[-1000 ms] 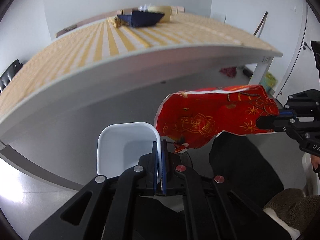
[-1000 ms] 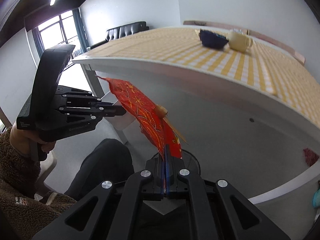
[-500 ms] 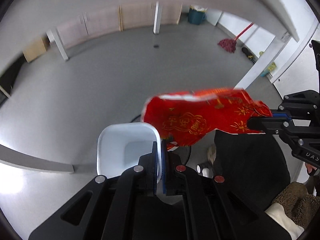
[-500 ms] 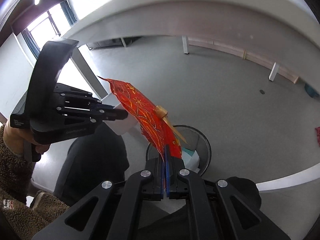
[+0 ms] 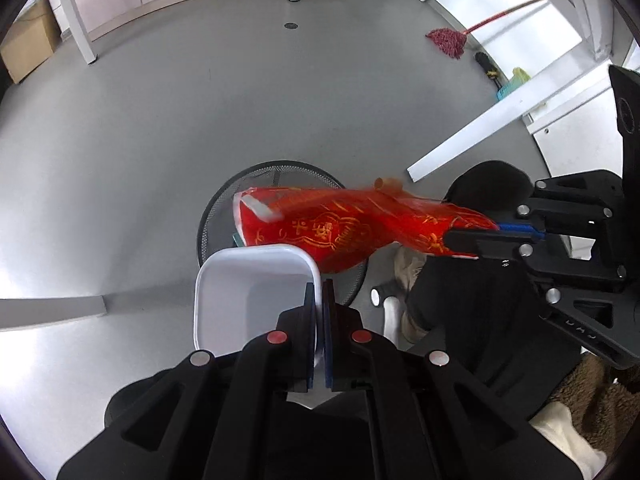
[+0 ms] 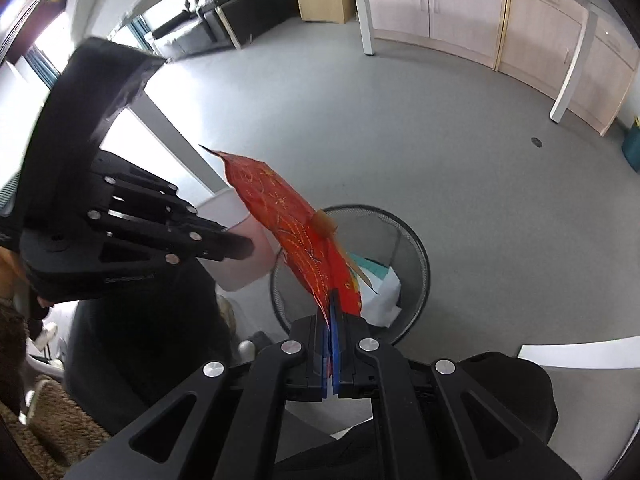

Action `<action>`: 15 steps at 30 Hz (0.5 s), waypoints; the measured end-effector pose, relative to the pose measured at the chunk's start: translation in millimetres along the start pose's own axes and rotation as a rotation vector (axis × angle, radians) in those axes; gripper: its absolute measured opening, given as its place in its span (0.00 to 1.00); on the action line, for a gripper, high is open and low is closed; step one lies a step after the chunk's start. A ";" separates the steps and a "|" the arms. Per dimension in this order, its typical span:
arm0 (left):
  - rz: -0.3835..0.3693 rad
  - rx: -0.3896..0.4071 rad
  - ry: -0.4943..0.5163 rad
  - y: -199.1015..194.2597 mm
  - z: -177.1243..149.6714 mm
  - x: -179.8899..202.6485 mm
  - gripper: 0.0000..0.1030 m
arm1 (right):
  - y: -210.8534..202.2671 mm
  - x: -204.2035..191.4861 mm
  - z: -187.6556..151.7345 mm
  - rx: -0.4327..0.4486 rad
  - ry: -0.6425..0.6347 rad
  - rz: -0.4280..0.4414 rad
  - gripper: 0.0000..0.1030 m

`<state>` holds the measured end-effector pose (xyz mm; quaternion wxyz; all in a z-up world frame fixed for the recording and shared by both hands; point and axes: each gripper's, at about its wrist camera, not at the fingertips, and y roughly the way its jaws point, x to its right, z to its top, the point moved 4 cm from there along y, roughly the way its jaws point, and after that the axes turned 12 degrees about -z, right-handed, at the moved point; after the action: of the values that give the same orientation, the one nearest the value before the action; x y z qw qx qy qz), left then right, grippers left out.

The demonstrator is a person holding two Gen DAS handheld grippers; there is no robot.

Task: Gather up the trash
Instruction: 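Open both tools to drop the cup and red bag into the wastebasket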

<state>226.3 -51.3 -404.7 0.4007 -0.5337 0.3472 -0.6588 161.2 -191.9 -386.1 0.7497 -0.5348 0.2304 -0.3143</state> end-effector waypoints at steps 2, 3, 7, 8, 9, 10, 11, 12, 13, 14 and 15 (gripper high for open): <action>-0.006 0.000 -0.002 1.2 0.0 2.6 0.10 | 6.9 -3.9 -0.8 -0.008 -0.011 -0.004 0.06; -0.001 -0.002 0.006 1.8 0.2 3.3 0.16 | 9.4 -4.1 -1.2 -0.014 -0.017 -0.003 0.07; 0.001 0.015 -0.022 -3.1 0.7 1.5 0.81 | 6.5 -3.3 -0.4 0.004 -0.042 -0.041 0.55; -0.001 0.016 -0.031 -6.0 -0.4 -0.6 0.84 | 4.1 -3.4 -0.1 0.014 -0.045 -0.056 0.91; 0.005 0.023 -0.035 -8.6 -1.2 -2.0 0.88 | 1.3 -3.9 0.3 0.028 -0.051 -0.067 0.97; 0.013 0.036 -0.035 -11.7 -1.6 -2.5 0.95 | 1.2 -3.7 -0.5 0.036 -0.058 -0.089 0.97; 0.017 0.045 -0.034 -15.3 -2.3 -2.1 0.95 | -0.9 -4.3 -0.2 0.047 -0.074 -0.124 0.97; 0.018 0.049 -0.031 -17.9 -2.8 -1.3 0.95 | -1.4 -4.5 -1.4 0.054 -0.083 -0.139 0.97; 0.023 0.059 -0.032 -21.1 -3.1 -0.7 0.95 | -2.8 -5.0 -1.6 0.060 -0.089 -0.148 0.97; 0.023 0.068 -0.032 -25.5 -5.1 -1.7 0.95 | -3.6 -5.6 -1.9 0.059 -0.087 -0.144 0.97; 0.022 0.076 -0.030 -27.7 -5.5 -0.6 0.95 | -4.6 -6.0 -1.6 0.057 -0.078 -0.135 0.97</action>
<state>216.6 -38.5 -381.4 0.4329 -0.5241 0.3217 -0.6592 154.9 -189.7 -382.2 0.7502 -0.5393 0.1555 -0.3497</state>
